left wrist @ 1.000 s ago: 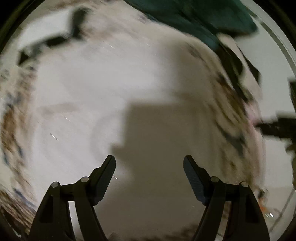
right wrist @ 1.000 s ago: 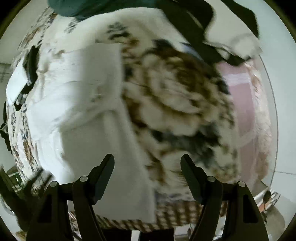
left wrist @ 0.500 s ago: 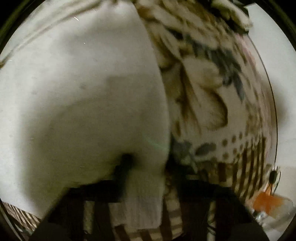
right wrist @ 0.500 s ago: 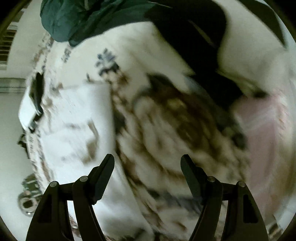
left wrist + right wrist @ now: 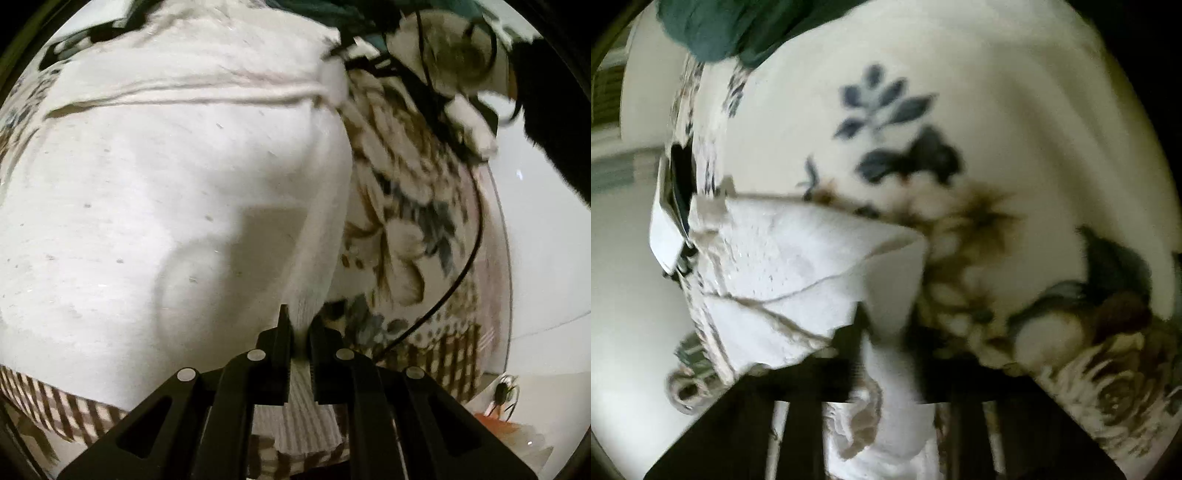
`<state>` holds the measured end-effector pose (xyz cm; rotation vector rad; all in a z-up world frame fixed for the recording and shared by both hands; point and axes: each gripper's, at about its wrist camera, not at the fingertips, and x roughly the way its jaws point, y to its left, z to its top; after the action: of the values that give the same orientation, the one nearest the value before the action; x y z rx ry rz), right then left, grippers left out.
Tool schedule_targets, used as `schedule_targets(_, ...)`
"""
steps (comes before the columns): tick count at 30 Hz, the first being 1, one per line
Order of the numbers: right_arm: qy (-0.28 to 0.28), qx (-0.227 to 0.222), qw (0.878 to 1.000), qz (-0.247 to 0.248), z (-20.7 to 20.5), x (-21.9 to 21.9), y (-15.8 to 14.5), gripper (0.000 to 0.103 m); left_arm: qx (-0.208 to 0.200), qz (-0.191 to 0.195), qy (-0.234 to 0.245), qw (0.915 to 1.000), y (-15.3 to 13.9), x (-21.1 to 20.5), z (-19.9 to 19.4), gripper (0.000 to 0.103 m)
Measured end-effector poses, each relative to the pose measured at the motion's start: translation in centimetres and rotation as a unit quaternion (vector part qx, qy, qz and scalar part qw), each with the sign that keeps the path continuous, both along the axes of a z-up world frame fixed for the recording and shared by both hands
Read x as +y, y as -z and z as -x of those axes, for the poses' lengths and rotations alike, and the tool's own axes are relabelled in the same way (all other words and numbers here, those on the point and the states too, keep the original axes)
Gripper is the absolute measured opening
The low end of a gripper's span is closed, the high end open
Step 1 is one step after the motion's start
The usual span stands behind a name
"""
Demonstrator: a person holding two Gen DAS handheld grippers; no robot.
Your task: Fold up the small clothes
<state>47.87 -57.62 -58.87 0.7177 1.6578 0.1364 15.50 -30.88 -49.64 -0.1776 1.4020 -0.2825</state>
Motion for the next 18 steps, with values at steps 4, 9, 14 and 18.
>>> schedule_targets(4,-0.041,-0.021,0.998,0.031,-0.9,3.0,-3.6,0.009,-0.01,0.033,-0.046,0.9984,-1.8,3.8,-0.1,0.005)
schedule_targets(9,-0.094,-0.04,0.992,0.068,-2.2,8.3,-9.6,0.008,-0.024,0.053,-0.112,0.992,-4.1,9.2,-0.3,0.005)
schedule_targets(14,-0.143,-0.056,0.984,0.089,-4.4,15.9,-13.7,0.008,-0.024,0.066,-0.184,0.9804,-5.2,16.3,0.2,0.005)
schedule_targets(18,-0.181,-0.072,0.976,0.101,-6.4,24.9,-15.2,0.008,-0.017,0.075,-0.244,0.9667,-4.3,21.7,0.8,0.005)
